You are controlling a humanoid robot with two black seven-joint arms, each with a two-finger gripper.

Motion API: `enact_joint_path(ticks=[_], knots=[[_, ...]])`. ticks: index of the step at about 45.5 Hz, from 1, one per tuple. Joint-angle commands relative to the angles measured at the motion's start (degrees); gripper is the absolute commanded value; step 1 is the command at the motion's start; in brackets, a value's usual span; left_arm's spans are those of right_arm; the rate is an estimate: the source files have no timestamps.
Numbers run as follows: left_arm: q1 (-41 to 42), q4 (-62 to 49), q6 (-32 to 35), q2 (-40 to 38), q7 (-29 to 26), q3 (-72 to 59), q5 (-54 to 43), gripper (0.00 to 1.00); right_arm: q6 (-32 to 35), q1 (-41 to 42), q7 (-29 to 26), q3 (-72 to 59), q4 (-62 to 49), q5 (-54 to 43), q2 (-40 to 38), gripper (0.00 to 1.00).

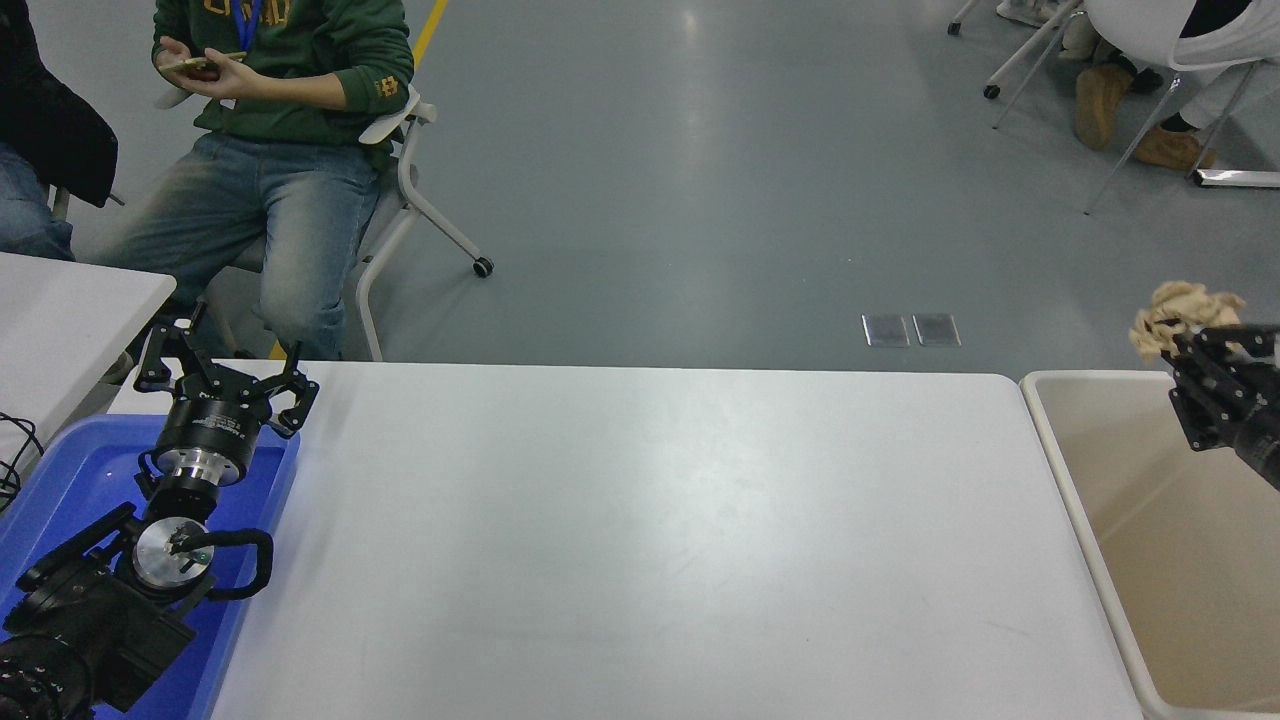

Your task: Clean the table surface

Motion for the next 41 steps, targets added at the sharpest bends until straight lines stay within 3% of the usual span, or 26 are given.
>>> enact_joint_path(ticks=[1, 28, 41], knots=[[0.0, 0.0, 0.0, 0.0, 0.0, 0.0, 0.1, 1.0, -0.1, -0.5, -0.3, -1.1, -12.6, 3.1, 3.9, 0.0], [0.0, 0.0, 0.0, 0.0, 0.0, 0.0, 0.0, 1.0, -2.1, 6.7, -2.0, -13.0, -42.7, 3.1, 20.5, 0.0], [0.0, 0.0, 0.0, 0.0, 0.0, 0.0, 0.1, 1.0, -14.1, 7.0, -7.7, -15.3, -42.7, 3.1, 23.9, 0.0]])
